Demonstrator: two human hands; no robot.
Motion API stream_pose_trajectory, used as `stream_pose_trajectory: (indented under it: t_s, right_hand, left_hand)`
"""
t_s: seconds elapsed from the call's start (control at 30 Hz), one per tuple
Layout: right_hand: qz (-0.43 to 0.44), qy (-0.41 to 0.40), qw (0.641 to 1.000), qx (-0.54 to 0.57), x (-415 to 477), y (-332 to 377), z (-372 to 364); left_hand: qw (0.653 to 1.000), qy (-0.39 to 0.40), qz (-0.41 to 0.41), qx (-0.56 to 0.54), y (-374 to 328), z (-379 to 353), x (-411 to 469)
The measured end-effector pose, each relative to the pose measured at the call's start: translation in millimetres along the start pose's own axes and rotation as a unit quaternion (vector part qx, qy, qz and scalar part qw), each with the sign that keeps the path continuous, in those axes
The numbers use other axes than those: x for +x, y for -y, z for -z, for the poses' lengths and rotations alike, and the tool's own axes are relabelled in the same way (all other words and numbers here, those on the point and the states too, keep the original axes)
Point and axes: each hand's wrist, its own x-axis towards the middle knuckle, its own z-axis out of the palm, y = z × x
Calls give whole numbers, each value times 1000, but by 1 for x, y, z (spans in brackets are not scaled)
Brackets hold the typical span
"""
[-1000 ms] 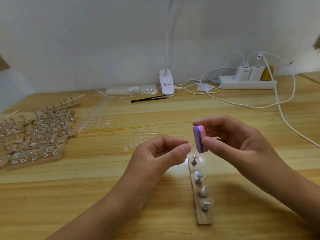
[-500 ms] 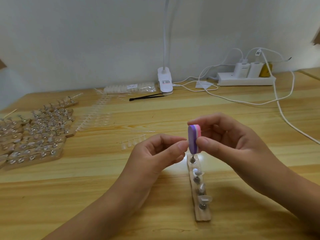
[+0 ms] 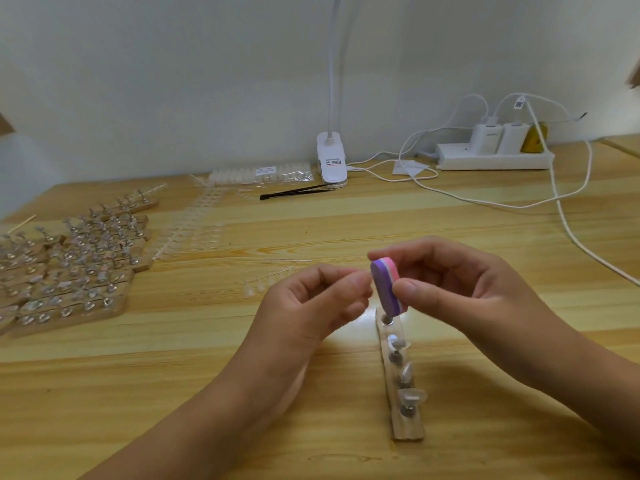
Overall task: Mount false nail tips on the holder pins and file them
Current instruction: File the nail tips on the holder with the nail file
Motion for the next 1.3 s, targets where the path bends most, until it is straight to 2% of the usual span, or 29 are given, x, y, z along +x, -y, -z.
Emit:
stream_pose_trajectory:
  t_s: [0.07,0.23,0.4,0.57,0.7,0.87,0.97,1.03,1.17,1.3]
  right_hand:
    - [-2,5,1000,-1,0,-1,-1]
    - [16,-28,999,26,1,1,2]
    - [4,-4,1000,-12,0,-1,0]
    - [11,-21,1000,-4,2,1,2]
    - [9,-9,1000,-21,1,1,1]
    - [13,-17,1000,-17,1,0,2]
    - [7,-11,1000,-24,1,1,2]
    - [4,-10,1000,-26,1,1,1]
    - [7,-28,999,-18,2,2,1]
    - [7,-21,999,-28,1,3,0]
  left_hand:
    - [1000,-10,-1,-9,-1,2,1]
    - [998,34,-8,48,2,-5,-3]
    - [1000,-10,5,0,-1,1,0]
    - [998,35,-5,55,1,-6,-4]
    - [1000,-14,2,16,-4,1,-1]
    - [997,42,-5,69,-2,-7,-6]
    - [1000,-1,12,26,-4,-2,-1]
    - [999,-9,11,36,-5,2,-1]
    - [994,53,0,96,-3,-7,-6]
    - [999,-11,15,29,-6,-1,1]
